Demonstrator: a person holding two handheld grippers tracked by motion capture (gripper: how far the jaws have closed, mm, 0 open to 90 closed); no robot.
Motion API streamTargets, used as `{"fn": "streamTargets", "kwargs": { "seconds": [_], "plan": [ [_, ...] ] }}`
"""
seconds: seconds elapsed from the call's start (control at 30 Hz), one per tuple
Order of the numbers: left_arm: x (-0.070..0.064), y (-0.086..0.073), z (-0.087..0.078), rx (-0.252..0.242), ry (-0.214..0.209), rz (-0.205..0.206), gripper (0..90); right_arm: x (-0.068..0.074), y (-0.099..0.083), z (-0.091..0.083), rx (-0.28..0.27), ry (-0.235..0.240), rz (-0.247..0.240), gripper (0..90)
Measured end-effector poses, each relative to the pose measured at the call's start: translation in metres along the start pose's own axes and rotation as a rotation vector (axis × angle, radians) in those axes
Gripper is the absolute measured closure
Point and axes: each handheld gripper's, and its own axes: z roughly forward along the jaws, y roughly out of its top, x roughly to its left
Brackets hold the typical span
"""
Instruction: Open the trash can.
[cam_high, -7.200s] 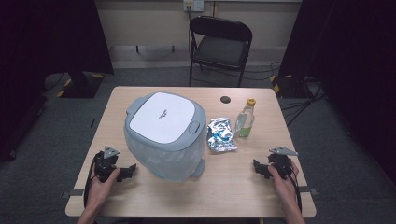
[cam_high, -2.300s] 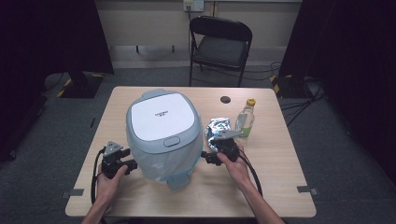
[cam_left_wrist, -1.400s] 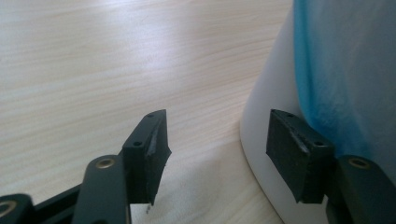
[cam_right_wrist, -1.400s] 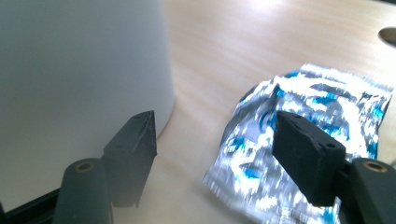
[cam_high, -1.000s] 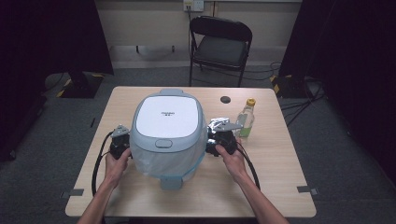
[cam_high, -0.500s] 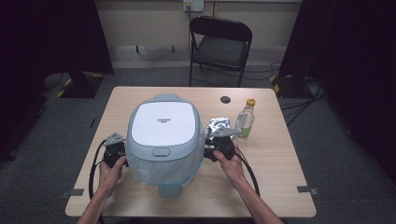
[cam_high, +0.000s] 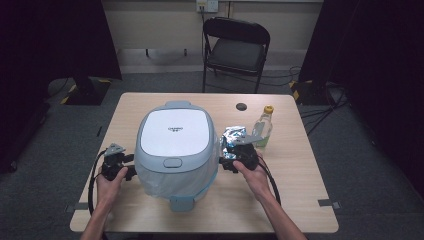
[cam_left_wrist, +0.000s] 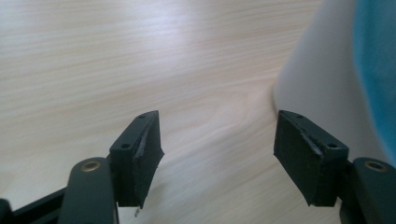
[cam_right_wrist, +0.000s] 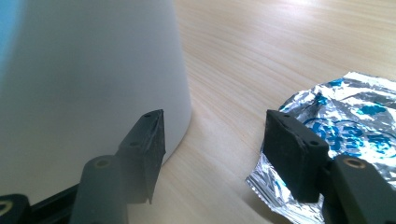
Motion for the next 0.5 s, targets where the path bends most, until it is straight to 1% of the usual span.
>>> {"fn": "streamTargets", "kwargs": {
  "seconds": [0.03, 0.1, 0.13, 0.2, 0.27, 0.33, 0.37, 0.4, 0.43, 0.5],
  "plan": [
    [0.004, -0.005, -0.003, 0.006, -0.006, 0.001, 29.9, -0.005, 0.0, -0.009, -0.031, 0.073, 0.023, 34.8],
    [0.009, -0.01, -0.004, 0.003, -0.024, 0.01, 27.0, -0.004, 0.003, -0.013, -0.019, 0.055, 0.014, 35.8],
    [0.011, -0.011, -0.004, 0.006, -0.024, -0.002, 26.6, -0.004, 0.005, -0.016, -0.019, 0.045, 0.002, 35.9],
    [0.014, -0.013, -0.001, 0.018, -0.023, -0.003, 26.5, -0.003, 0.007, -0.021, -0.029, 0.049, 0.0, 36.5],
    [0.013, -0.014, 0.003, 0.049, -0.012, 0.017, 26.6, -0.003, 0.011, -0.025, -0.032, 0.046, -0.009, 36.6],
    [0.011, -0.015, 0.007, 0.072, -0.018, 0.037, 26.6, -0.003, 0.015, -0.031, -0.041, 0.047, -0.014, 37.3],
    [0.01, -0.015, 0.009, 0.085, -0.02, 0.052, 26.6, -0.003, 0.017, -0.034, -0.042, 0.046, -0.01, 38.5],
    [0.009, -0.015, 0.01, 0.094, -0.011, 0.064, 26.4, -0.003, 0.018, -0.036, -0.05, 0.049, -0.012, 40.6],
    [0.008, -0.016, 0.01, 0.092, 0.002, 0.074, 26.4, -0.004, 0.019, -0.039, -0.057, 0.052, -0.01, 40.8],
    [0.007, -0.016, 0.011, 0.087, 0.008, 0.091, 26.2, -0.003, 0.022, -0.045, -0.065, 0.062, -0.009, 42.4]
  ]
}}
